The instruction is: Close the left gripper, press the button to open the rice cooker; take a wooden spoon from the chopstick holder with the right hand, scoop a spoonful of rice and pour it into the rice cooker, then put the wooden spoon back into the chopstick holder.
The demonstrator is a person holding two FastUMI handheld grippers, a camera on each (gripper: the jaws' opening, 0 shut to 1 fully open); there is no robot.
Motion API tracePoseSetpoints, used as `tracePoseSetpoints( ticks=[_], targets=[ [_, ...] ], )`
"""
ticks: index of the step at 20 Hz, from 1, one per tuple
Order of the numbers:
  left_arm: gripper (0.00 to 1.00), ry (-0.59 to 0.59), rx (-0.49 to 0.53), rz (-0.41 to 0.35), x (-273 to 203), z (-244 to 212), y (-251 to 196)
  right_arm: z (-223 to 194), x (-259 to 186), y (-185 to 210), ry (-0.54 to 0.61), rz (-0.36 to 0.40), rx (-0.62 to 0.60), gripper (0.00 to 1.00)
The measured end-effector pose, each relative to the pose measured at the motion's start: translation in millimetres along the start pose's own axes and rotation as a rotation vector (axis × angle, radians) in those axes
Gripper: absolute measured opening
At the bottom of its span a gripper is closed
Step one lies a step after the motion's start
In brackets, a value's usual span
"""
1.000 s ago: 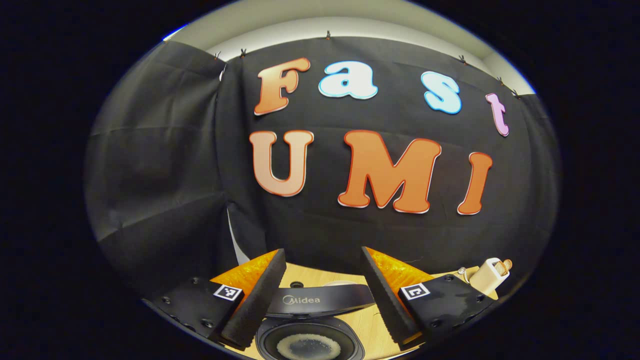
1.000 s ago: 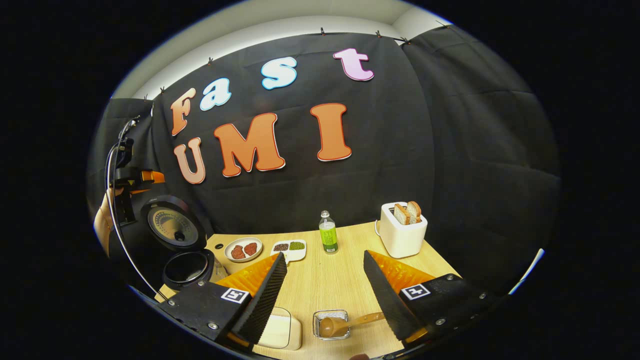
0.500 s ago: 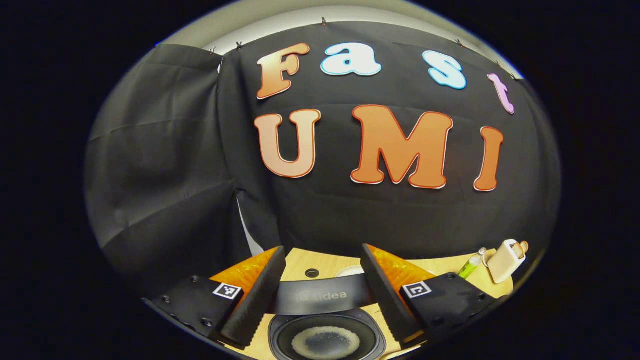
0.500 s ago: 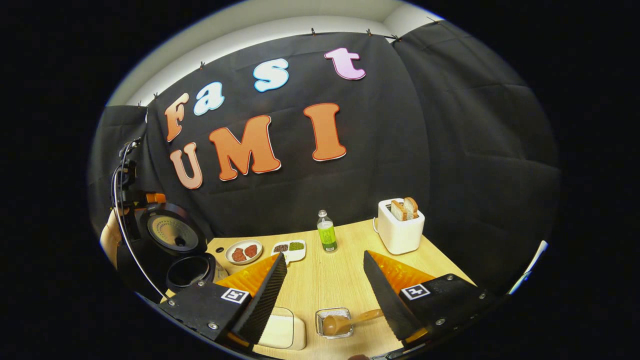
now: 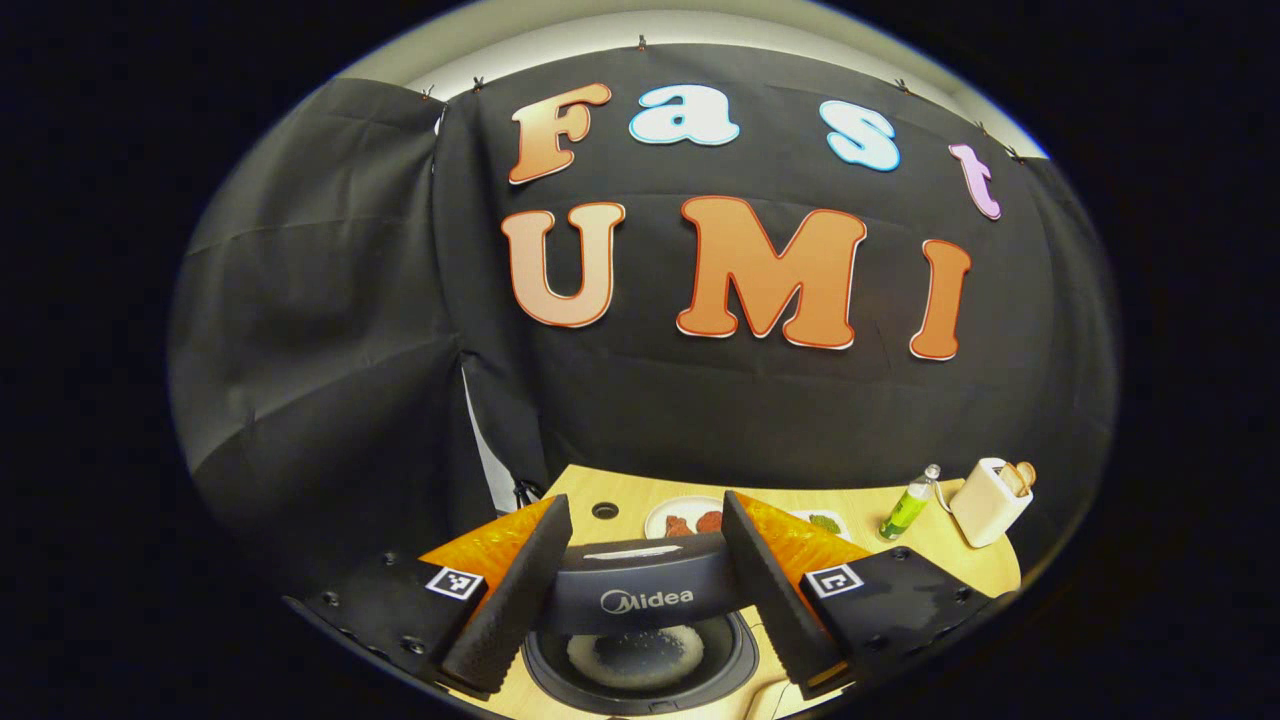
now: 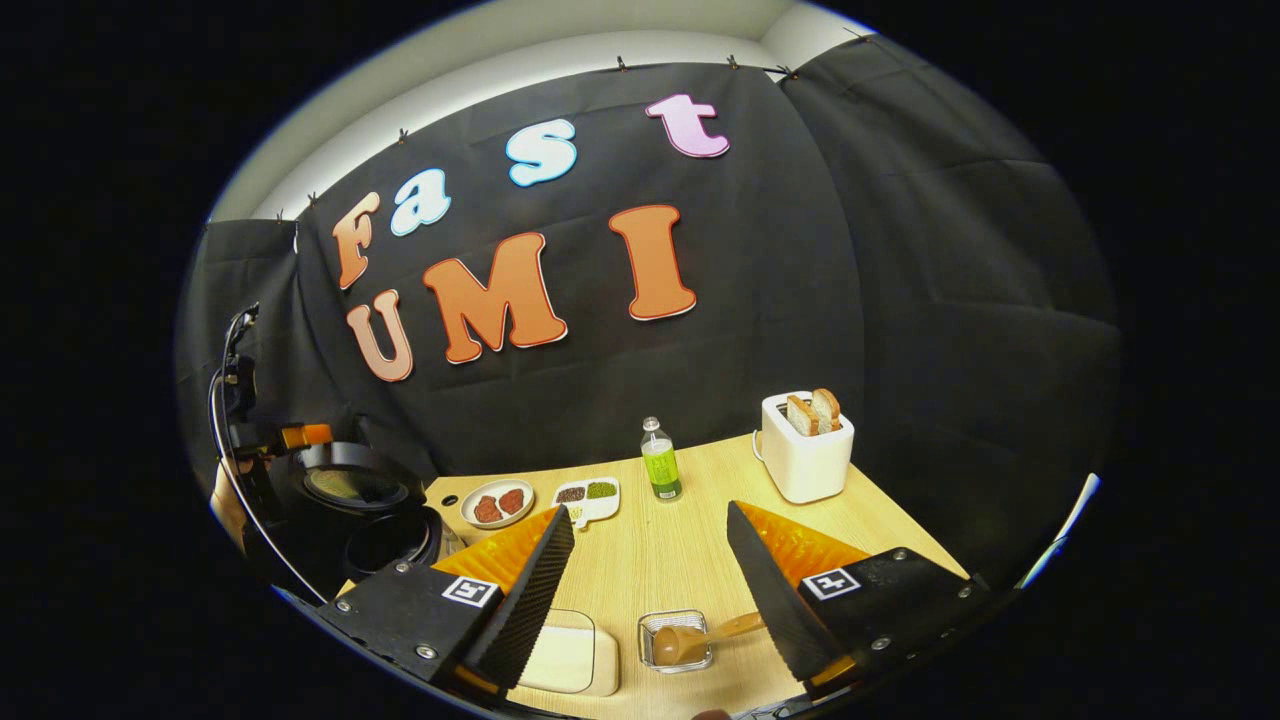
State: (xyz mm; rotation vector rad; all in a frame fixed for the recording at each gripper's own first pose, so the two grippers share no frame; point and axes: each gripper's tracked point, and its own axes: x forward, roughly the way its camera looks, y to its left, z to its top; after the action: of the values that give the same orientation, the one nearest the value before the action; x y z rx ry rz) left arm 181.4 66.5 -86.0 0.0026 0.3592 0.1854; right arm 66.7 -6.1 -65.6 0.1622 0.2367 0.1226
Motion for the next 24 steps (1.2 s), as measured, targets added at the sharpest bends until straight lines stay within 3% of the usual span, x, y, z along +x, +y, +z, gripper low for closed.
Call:
tracePoseSetpoints(
  ticks=[5, 9, 14, 19, 24],
  targets=[
    [0.98, 0.08, -0.025, 0.004, -14, -72, -5, 4, 0, -3, -0.013, -0.009, -0.025, 0.95],
    [1.0, 0.074, -0.012, 0.035, -16, -107, -2, 22, -3, -9, -0.051, -0.025, -0.066, 0.95],
    [0.98, 0.034, 0.017, 0.058, -11, -134, -2, 27, -6, -19, -0.058, -0.044, -0.066, 0.95],
    [0.97, 0.076, 0.036, 0.067, -8, -168, -4, 22, -5, -24, -0.042, -0.048, -0.055, 0.95],
    [1.0, 0.036, 0.034, 0.087, -7, -171, -2, 19, -3, -23, -0.035, -0.047, -0.037, 0.95]
  ],
)
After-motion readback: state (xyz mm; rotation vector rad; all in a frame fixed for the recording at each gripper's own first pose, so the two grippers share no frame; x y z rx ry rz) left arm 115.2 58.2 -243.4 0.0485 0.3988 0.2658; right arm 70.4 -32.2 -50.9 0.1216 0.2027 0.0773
